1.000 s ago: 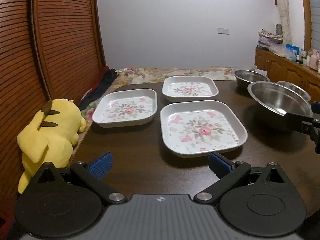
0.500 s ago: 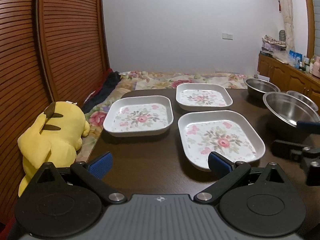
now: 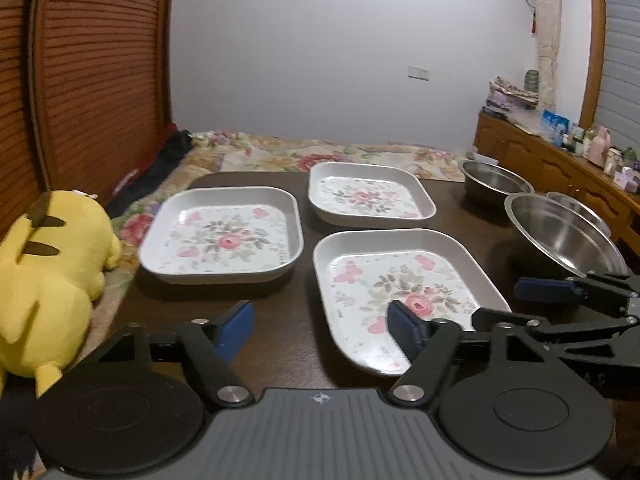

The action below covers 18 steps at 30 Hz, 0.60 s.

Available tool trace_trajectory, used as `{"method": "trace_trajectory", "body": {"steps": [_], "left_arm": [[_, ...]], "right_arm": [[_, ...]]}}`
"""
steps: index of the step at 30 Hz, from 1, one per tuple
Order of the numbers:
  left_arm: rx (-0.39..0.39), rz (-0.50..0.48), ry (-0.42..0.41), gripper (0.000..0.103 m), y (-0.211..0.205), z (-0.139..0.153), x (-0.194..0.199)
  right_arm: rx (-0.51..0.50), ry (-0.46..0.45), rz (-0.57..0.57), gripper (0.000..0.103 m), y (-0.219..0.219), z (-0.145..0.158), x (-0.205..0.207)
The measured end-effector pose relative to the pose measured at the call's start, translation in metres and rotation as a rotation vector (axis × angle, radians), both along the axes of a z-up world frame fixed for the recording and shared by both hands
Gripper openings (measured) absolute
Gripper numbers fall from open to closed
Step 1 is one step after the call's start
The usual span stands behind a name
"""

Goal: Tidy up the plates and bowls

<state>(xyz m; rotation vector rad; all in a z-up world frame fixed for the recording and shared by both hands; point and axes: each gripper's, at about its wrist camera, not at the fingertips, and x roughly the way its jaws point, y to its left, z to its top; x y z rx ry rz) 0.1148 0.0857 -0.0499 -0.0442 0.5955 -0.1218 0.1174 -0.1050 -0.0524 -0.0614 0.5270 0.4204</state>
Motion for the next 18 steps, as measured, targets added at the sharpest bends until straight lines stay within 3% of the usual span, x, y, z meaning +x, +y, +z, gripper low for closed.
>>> {"method": "trace_trajectory", "body": {"steps": [4,8,18], "left_arm": [[-0.04,-0.026,0.038,0.059,0.002,-0.009,0.016],[-0.025,-0.035,0.057,0.046,0.0,-0.016,0.025],[-0.049,-0.046,0.076,0.027,0.001,-0.025,0.038]], "right_arm": [[-0.018,0.022,-0.007,0.059,0.003,-0.003,0.007],[-0.047,0.03,-0.02,0.055,0.007,-0.008,0.01],[-0.038,0.07,-0.054,0.048,0.007,-0.016,0.023]]}}
